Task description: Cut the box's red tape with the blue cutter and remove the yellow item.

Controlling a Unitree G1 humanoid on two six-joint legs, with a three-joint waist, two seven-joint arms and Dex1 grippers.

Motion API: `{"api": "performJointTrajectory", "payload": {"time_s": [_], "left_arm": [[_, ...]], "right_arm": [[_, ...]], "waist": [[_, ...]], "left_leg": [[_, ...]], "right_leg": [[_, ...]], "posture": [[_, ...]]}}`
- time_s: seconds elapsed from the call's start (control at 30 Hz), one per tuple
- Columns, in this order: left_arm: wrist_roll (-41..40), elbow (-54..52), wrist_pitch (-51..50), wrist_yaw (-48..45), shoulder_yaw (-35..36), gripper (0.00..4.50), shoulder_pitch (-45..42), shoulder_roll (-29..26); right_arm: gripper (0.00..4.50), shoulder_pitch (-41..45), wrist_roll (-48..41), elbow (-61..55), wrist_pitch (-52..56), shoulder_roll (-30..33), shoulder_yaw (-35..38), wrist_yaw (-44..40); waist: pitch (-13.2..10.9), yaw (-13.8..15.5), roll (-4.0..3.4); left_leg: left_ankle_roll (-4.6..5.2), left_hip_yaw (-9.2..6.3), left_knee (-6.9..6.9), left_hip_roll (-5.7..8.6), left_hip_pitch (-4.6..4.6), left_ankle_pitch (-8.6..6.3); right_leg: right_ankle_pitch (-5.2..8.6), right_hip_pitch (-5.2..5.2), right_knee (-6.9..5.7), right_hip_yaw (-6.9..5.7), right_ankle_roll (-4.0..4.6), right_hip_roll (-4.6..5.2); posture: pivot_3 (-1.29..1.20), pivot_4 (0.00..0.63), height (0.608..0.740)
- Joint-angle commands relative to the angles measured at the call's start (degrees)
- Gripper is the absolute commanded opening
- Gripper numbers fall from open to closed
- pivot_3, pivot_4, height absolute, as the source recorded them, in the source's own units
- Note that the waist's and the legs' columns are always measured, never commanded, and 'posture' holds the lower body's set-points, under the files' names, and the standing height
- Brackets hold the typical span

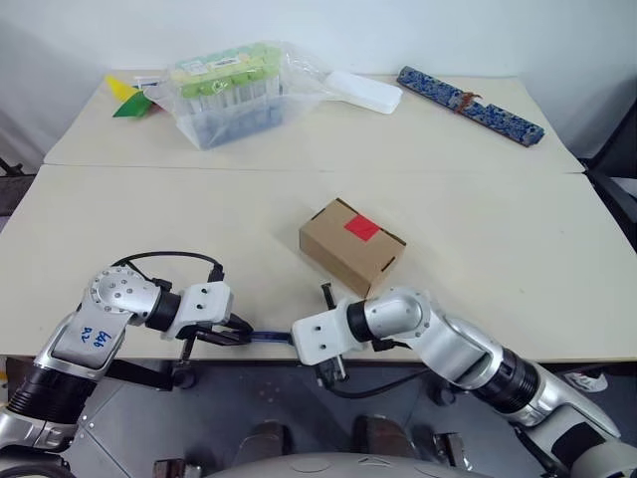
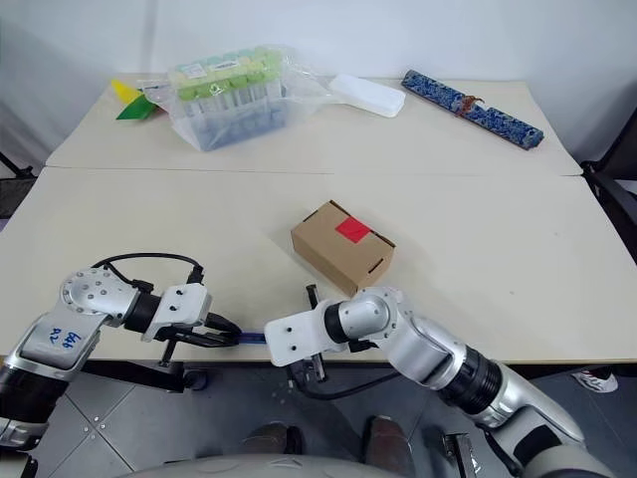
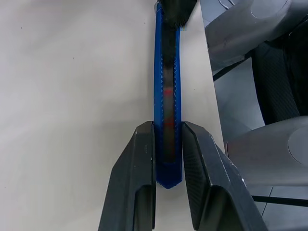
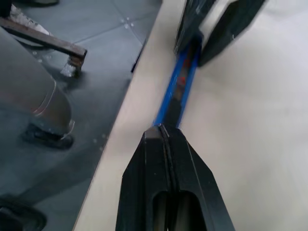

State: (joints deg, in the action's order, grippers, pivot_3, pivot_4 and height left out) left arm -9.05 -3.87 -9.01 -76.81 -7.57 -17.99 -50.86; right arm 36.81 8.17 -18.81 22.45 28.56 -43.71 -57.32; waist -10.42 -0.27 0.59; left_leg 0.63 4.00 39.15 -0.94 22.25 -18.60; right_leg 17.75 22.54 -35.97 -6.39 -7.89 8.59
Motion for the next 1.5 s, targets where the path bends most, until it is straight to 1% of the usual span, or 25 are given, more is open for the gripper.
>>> {"api": "performJointTrajectory", "payload": {"time_s": [0.03,0.2,0.3,0.53,0.77,0.87,1.17,1.3,1.5], "left_arm": [[0.3,-0.8,0.0,-0.3,-1.3,0.44,1.0,-0.3],[0.2,-0.8,0.1,-0.2,-1.4,0.44,0.8,-0.2],[0.3,-0.3,0.3,-0.2,-1.5,0.44,0.5,-0.1],[0.5,0.6,1.0,-0.2,-1.7,0.44,0.3,0.0],[0.5,0.8,1.3,-0.1,-1.7,0.44,0.3,0.2],[0.5,0.4,1.0,0.2,-1.8,0.44,0.4,0.3],[0.5,0.0,0.7,0.3,-1.6,0.44,0.5,0.1],[0.5,-0.1,0.4,0.4,-1.5,0.44,0.4,0.0],[0.5,-0.4,-0.2,0.5,-1.5,0.44,0.4,0.1]], "right_arm": [[0.00,-0.3,2.2,2.3,-0.8,-1.3,-0.8,0.0],[0.00,0.8,3.7,5.5,-2.7,-4.2,-0.9,0.6],[0.00,1.6,3.8,5.8,-3.1,-5.0,0.4,0.0],[0.00,0.7,0.4,-0.4,-2.4,-2.0,4.7,-3.4],[0.00,-0.7,0.4,-1.7,-2.5,0.3,7.9,-4.0],[0.00,-1.6,0.8,-1.3,-3.4,1.2,7.7,-4.4],[0.00,-3.2,2.2,-0.1,-5.3,1.2,5.9,-4.7],[0.00,-3.4,3.4,1.9,-7.7,0.6,4.7,-5.0],[0.00,-3.4,3.4,1.5,-7.3,-1.2,4.7,-5.6]], "waist": [[0.0,0.0,0.00],[0.0,0.0,0.00],[0.0,0.0,0.00],[0.0,0.0,0.00],[0.0,0.1,0.00],[0.0,0.1,0.00],[0.0,0.0,0.00],[0.0,0.0,0.00],[0.0,0.0,0.00]], "left_leg": [[0.00,0.00,0.00,0.00,0.00,0.00],[0.00,0.00,0.00,0.00,-0.01,0.00],[-0.01,0.00,0.00,0.00,-0.01,0.01],[-0.01,-0.02,0.00,0.00,0.01,0.01],[-0.01,-0.01,0.00,0.00,0.01,0.01],[-0.01,-0.01,0.00,0.01,0.02,0.00],[-0.01,-0.01,0.00,0.00,0.01,0.00],[-0.01,-0.01,-0.01,0.00,0.01,0.00],[-0.01,-0.01,-0.01,0.00,0.00,0.00]], "right_leg": [[0.00,0.00,0.00,0.00,0.00,0.00],[0.00,0.00,0.00,0.00,0.00,0.00],[0.00,0.00,-0.01,0.00,0.00,0.00],[0.00,0.00,0.00,0.01,0.00,0.00],[0.00,0.00,0.00,0.00,0.00,0.00],[0.00,0.00,0.01,0.00,0.00,0.00],[0.00,0.00,0.01,0.00,0.00,0.00],[0.00,0.00,0.02,0.00,0.00,0.00],[0.00,0.00,0.01,0.00,0.00,0.00]], "posture": [[0.00,0.150,0.740],[0.00,0.150,0.740],[0.00,0.150,0.740],[0.00,0.150,0.740],[0.00,0.150,0.740],[0.00,0.150,0.740],[0.00,0.150,0.740],[0.00,0.150,0.740],[0.00,0.150,0.740]]}}
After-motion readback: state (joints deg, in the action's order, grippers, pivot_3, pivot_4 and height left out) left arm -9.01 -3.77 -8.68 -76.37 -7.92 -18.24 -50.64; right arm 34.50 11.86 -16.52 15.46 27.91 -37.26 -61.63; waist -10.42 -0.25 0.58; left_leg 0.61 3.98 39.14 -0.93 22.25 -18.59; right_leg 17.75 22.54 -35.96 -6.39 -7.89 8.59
